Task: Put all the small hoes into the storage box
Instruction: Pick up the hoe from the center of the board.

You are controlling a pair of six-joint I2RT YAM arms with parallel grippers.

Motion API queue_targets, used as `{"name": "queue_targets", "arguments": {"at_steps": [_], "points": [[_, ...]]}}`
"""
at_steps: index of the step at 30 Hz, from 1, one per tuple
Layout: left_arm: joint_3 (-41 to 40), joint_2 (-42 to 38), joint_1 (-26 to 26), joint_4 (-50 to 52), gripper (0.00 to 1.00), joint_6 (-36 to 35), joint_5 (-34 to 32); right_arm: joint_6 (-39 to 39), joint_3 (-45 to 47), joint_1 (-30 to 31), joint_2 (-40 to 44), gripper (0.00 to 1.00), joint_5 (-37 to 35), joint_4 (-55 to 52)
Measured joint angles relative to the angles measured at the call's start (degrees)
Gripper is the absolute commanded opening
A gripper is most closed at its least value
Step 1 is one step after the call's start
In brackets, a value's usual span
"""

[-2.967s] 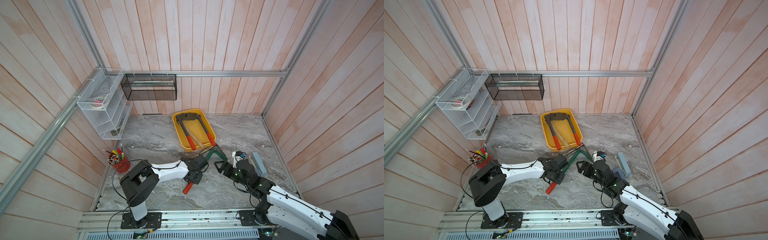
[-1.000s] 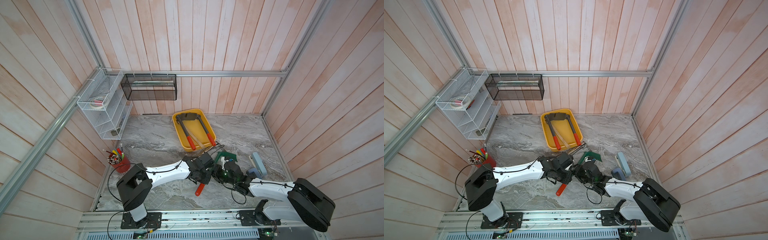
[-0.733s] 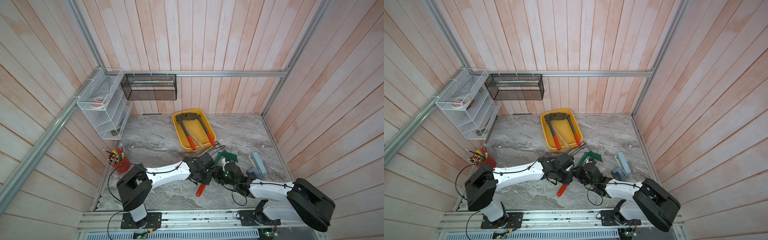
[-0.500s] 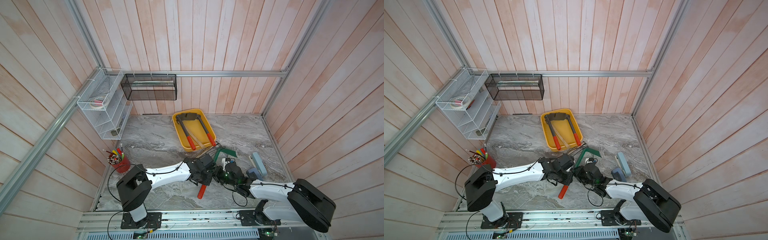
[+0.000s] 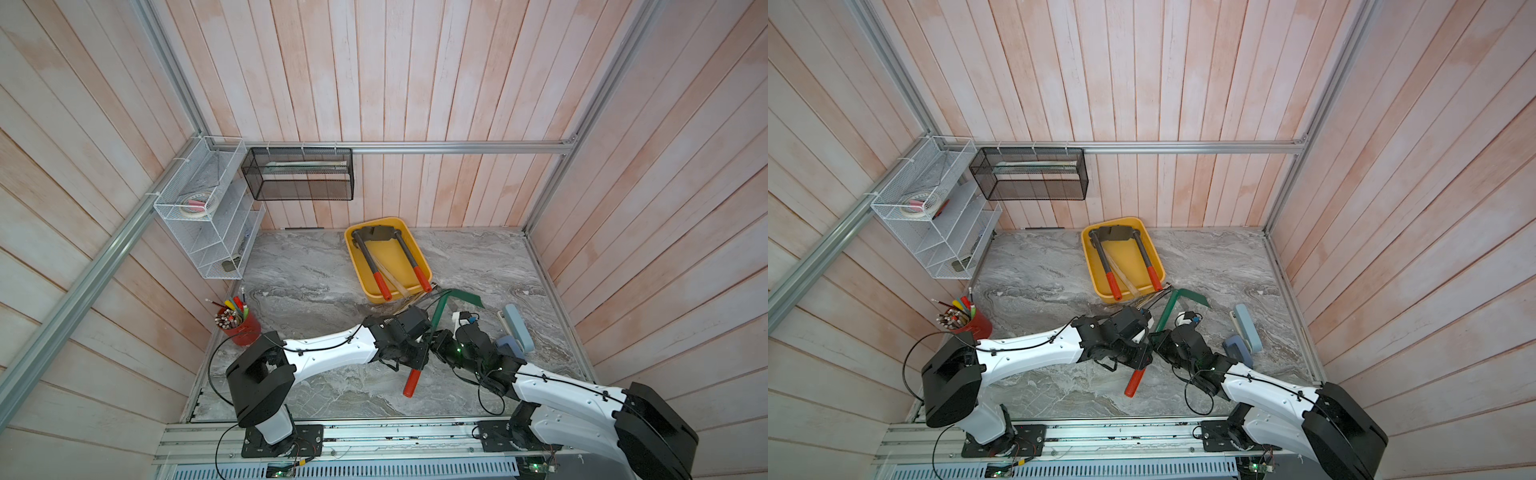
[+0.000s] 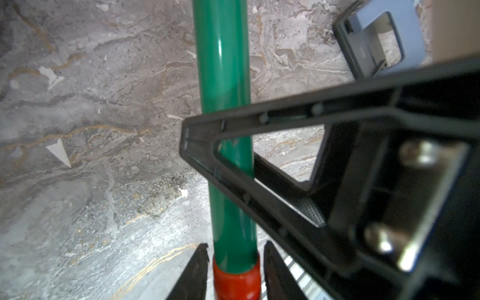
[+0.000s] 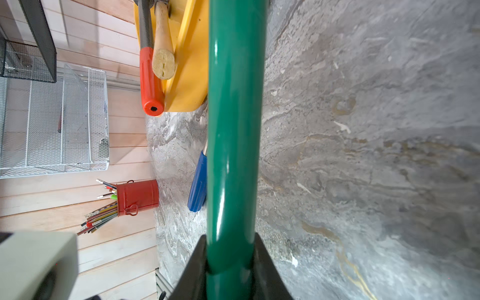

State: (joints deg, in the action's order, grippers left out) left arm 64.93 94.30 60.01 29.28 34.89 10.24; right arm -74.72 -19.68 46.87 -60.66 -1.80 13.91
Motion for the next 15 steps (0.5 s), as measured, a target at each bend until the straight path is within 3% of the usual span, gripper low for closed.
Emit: {"name": "queue_targets", "arguments": {"at_steps": [15], "points": [[-1.6, 0.2, -0.5, -4.7, 0.55, 1.4, 4.5, 2.4, -0.5, 0.2, 4.0, 0.11, -3.4, -5.1]]}}
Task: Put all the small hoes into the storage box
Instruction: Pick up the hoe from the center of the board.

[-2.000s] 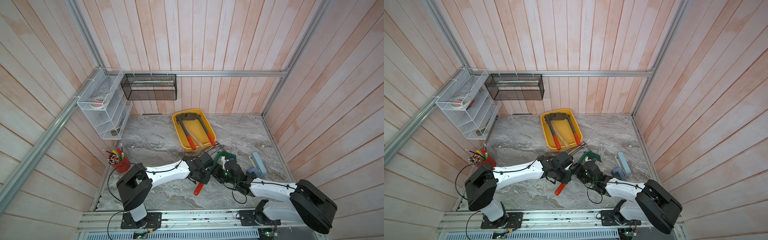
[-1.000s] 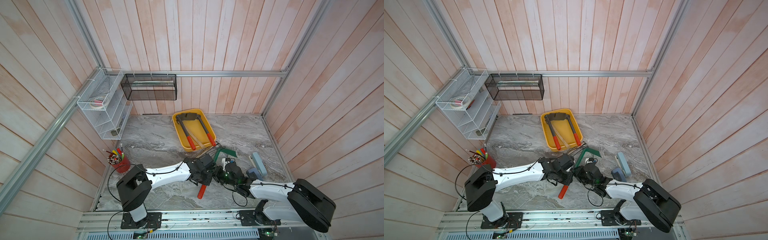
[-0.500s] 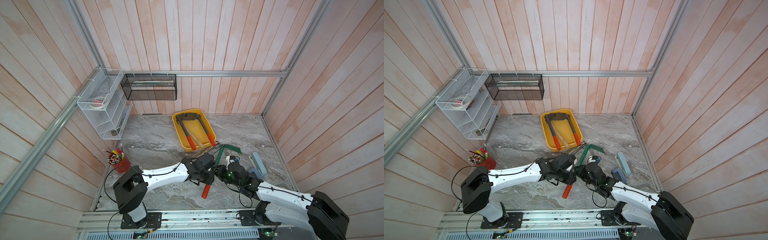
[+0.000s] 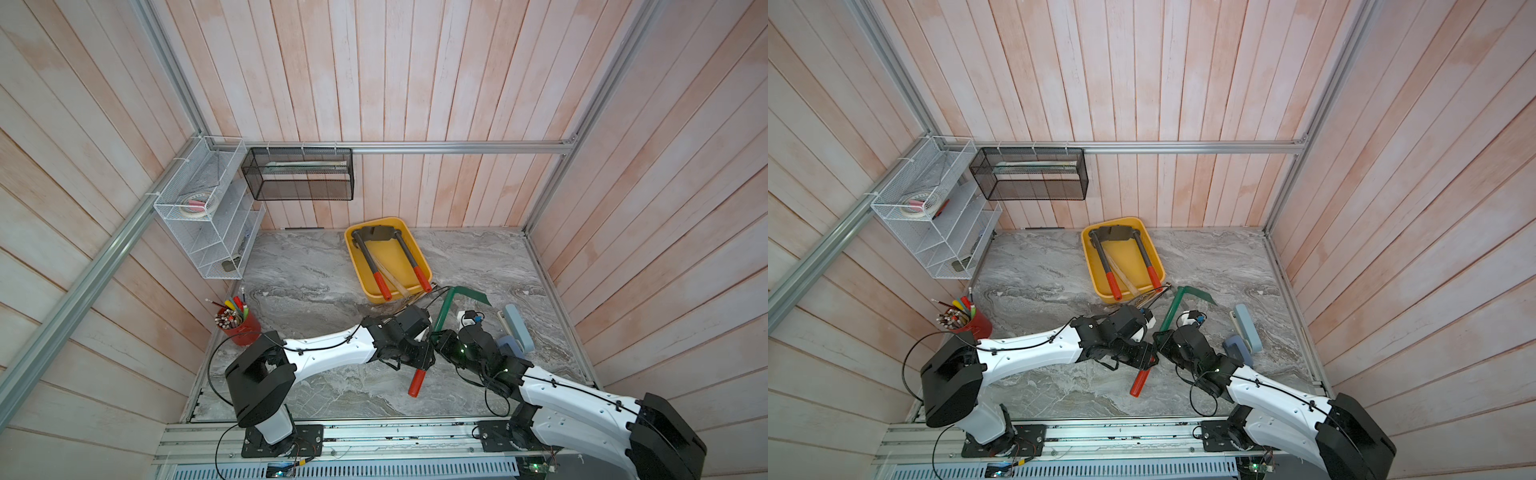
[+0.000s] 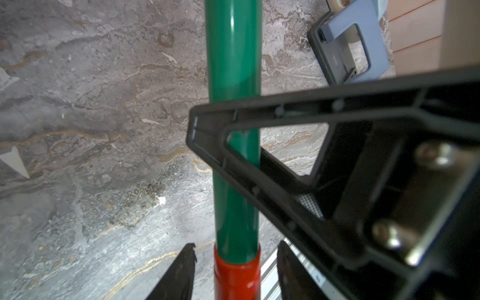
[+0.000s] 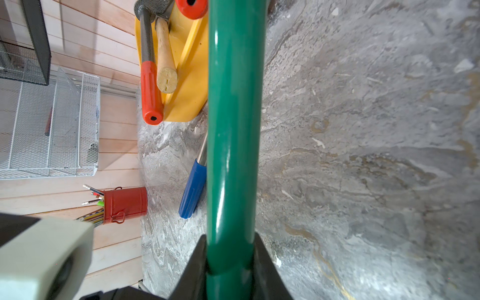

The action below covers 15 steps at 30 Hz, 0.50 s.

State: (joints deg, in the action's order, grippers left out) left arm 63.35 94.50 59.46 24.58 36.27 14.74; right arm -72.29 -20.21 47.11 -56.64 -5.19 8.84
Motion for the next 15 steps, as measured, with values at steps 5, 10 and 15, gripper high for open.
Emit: {"name": "queue_targets", "arguments": {"at_steps": [5, 10, 15], "points": [[-0.2, 0.4, 0.0, -1.6, 0.56, 0.2, 1.4, 0.3, 0.0, 0.0, 0.7, 0.11, -0.4, -0.1], [-0.3, 1.5, 0.0, -1.9, 0.49, 0.3, 2.3, 0.3, 0.0, 0.0, 1.7, 0.11, -0.8, -0.3], [-0.5, 2.1, 0.0, -2.5, 0.31, 0.7, 3.2, 0.3, 0.0, 0.0, 2.3, 0.11, -1.0, -0.3]]}}
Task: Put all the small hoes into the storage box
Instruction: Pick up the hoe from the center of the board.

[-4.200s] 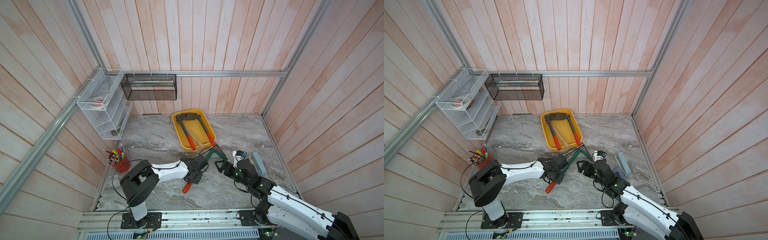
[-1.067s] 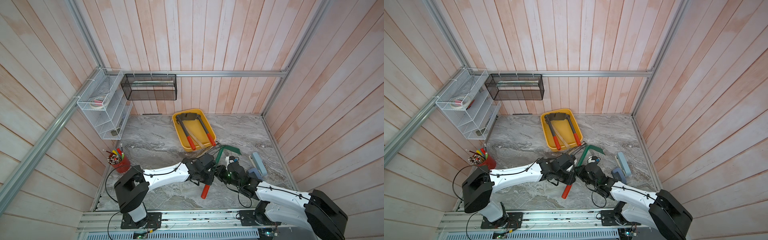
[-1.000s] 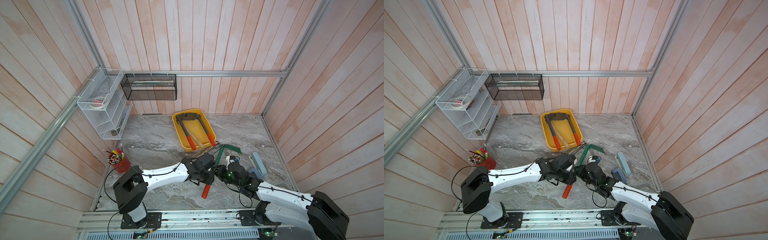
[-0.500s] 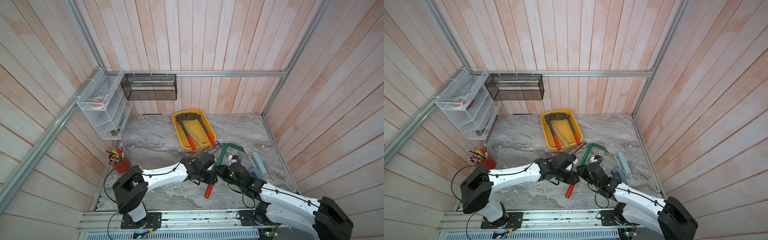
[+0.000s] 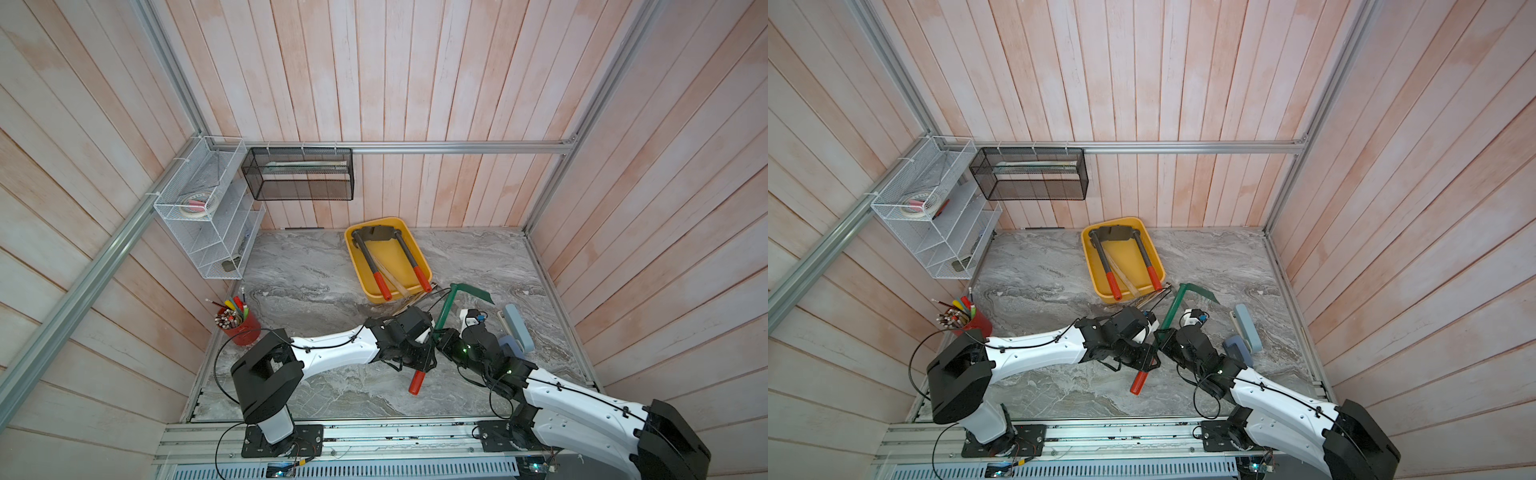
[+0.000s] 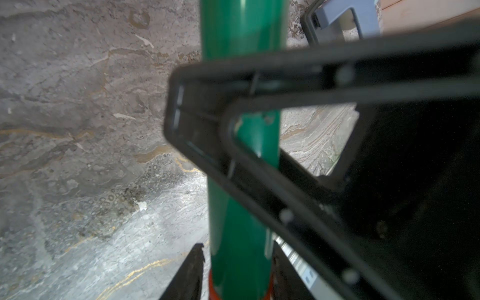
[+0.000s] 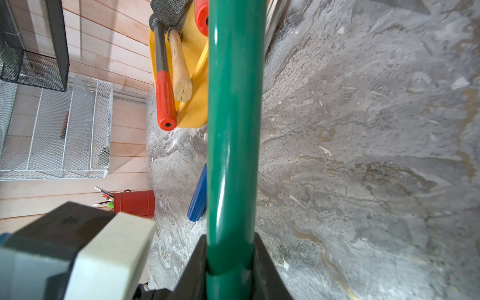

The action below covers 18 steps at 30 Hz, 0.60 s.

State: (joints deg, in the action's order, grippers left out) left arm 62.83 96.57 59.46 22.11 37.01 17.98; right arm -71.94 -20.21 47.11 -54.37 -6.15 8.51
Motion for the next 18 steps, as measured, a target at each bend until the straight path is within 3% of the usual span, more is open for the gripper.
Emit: {"name": "queue_targets", "arguments": {"at_steps": [6, 9, 18], "points": [[0.0, 0.2, 0.0, -0.5, 0.18, 0.3, 0.6, 0.0, 0.0, 0.0, 0.1, 0.11, 0.0, 0.0], [0.0, 0.2, 0.0, -0.4, 0.01, 0.3, 0.7, 0.0, 0.0, 0.0, 0.1, 0.15, 0.0, 0.0], [0.1, -0.1, 0.0, 0.0, 0.0, 0.2, 0.5, 0.0, 0.0, 0.1, 0.6, 0.28, 0.0, -0.2]]}}
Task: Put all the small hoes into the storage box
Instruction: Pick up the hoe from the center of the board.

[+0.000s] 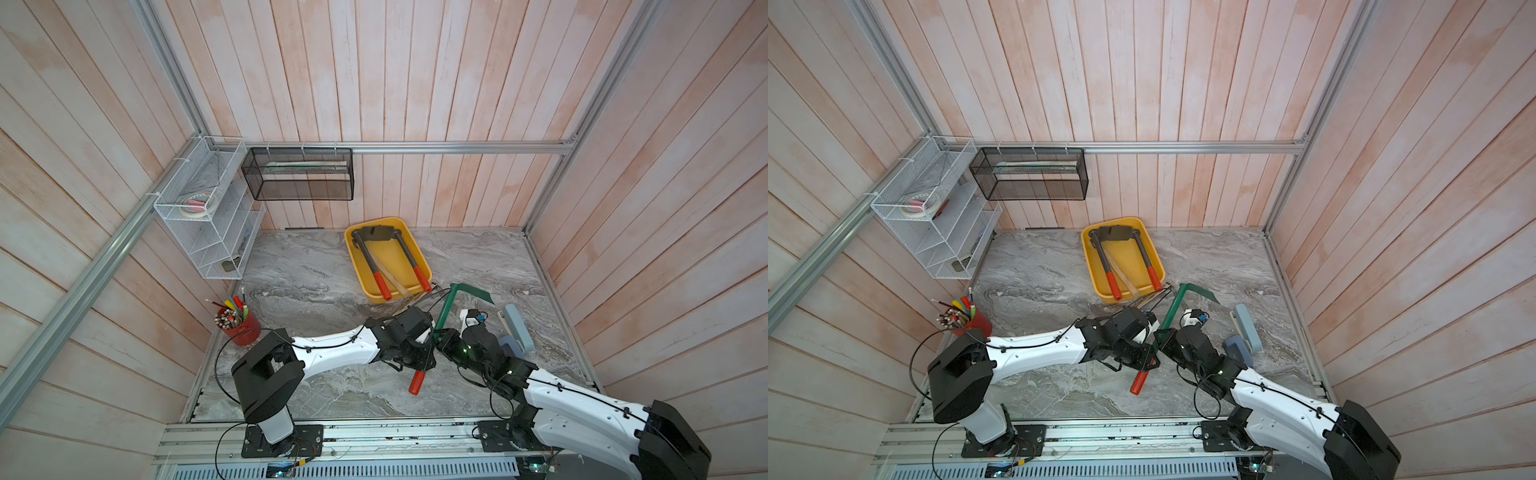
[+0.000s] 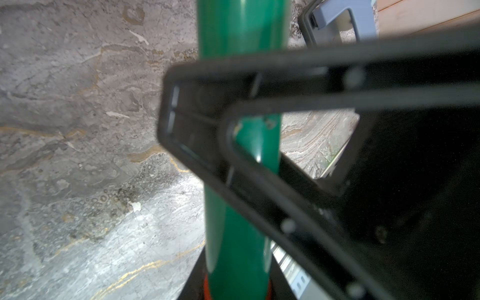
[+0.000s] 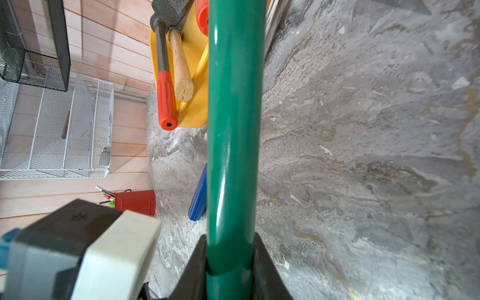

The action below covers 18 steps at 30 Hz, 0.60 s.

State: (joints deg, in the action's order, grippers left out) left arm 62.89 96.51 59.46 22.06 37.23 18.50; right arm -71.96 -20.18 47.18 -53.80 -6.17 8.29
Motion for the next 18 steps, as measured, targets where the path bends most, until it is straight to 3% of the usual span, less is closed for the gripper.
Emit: {"name": "queue_targets", "arguments": {"at_steps": [4, 18], "points": [[0.2, -1.2, 0.0, 1.3, 0.0, 0.0, -0.5, 0.1, 0.0, 0.0, 1.4, 0.36, -0.7, -0.3], [0.2, -4.2, -0.3, 5.8, 0.0, -0.6, -3.6, 0.2, 0.6, 0.0, 6.3, 0.46, -2.9, -0.9]]}}
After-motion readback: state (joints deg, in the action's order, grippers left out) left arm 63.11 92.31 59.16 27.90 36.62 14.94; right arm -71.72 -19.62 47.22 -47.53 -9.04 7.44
